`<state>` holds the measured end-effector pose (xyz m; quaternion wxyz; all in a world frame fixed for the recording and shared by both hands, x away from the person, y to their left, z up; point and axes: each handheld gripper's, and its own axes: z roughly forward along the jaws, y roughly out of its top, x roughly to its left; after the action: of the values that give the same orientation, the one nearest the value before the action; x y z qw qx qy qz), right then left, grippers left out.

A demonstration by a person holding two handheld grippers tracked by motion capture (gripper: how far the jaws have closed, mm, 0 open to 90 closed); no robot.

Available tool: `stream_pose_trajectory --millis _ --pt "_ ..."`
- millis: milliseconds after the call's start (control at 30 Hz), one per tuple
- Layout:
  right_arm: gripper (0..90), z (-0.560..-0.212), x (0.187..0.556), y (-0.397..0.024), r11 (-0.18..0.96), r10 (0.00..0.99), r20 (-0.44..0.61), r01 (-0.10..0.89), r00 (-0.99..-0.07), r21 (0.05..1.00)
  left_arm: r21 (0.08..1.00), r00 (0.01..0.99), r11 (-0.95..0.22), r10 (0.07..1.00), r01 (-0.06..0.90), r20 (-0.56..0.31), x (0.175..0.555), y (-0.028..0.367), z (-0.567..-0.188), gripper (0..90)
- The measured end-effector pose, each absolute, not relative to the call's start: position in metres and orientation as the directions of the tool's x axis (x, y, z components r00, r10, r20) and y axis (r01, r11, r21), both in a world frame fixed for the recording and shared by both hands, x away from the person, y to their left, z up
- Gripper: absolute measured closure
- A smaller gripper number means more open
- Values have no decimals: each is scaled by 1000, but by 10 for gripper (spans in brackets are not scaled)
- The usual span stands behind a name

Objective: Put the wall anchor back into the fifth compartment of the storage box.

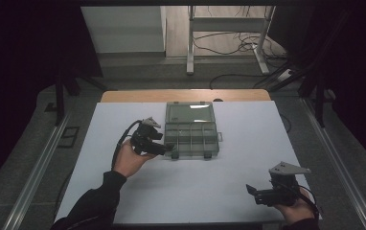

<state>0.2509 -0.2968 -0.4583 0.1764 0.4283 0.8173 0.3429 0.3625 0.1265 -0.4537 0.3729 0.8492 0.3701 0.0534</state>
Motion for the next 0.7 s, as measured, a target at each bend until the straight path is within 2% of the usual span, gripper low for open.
stream_pose_trajectory --millis 433,700 --pt "1 -458 250 -297 394 821 7 574 -571 718 703 727 -413 652 579 -215 335 141 -449 168" --pt "1 -457 250 -297 392 820 8 573 -572 719 734 703 -370 682 569 -201 315 161 -449 69"
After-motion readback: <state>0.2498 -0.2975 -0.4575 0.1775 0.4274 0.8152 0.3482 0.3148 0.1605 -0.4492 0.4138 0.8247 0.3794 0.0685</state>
